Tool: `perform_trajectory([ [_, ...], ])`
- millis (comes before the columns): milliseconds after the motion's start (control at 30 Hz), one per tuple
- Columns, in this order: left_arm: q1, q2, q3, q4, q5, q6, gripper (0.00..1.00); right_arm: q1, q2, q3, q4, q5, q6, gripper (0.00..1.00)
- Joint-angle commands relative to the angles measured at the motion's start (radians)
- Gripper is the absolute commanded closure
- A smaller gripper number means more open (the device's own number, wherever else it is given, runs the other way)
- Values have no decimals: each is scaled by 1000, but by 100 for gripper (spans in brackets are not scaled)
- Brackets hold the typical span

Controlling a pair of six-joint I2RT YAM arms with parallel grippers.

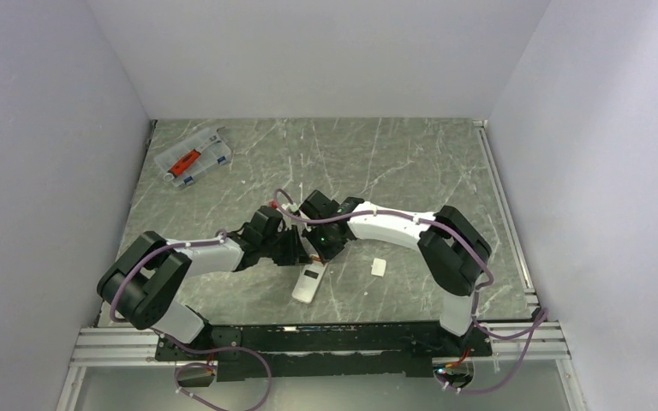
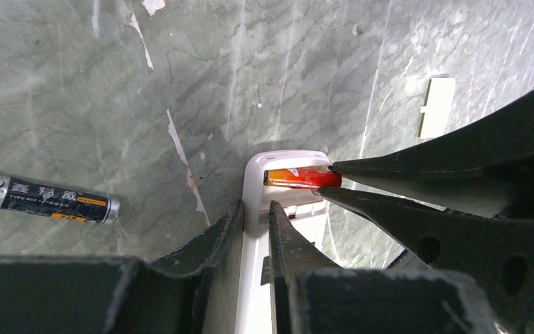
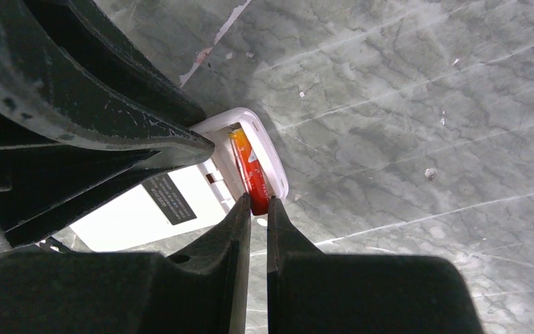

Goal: Load the batteries into the remote control
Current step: Load the battery into the remote control.

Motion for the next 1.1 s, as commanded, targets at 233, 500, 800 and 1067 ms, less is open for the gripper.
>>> perform_trajectory([
  [233, -38, 36, -13, -65, 24, 175, 83, 1, 89, 76, 127, -14, -46, 100],
  [500, -68, 47, 4, -71, 22, 197, 83, 5, 118, 117, 121, -13, -67, 100],
  [800, -68, 42, -10, -61, 26, 203, 84, 15, 134, 139, 140, -29, -77, 100],
  [1067, -68, 40, -4, -67, 25, 210, 85, 20, 129, 164, 150, -38, -71, 100],
])
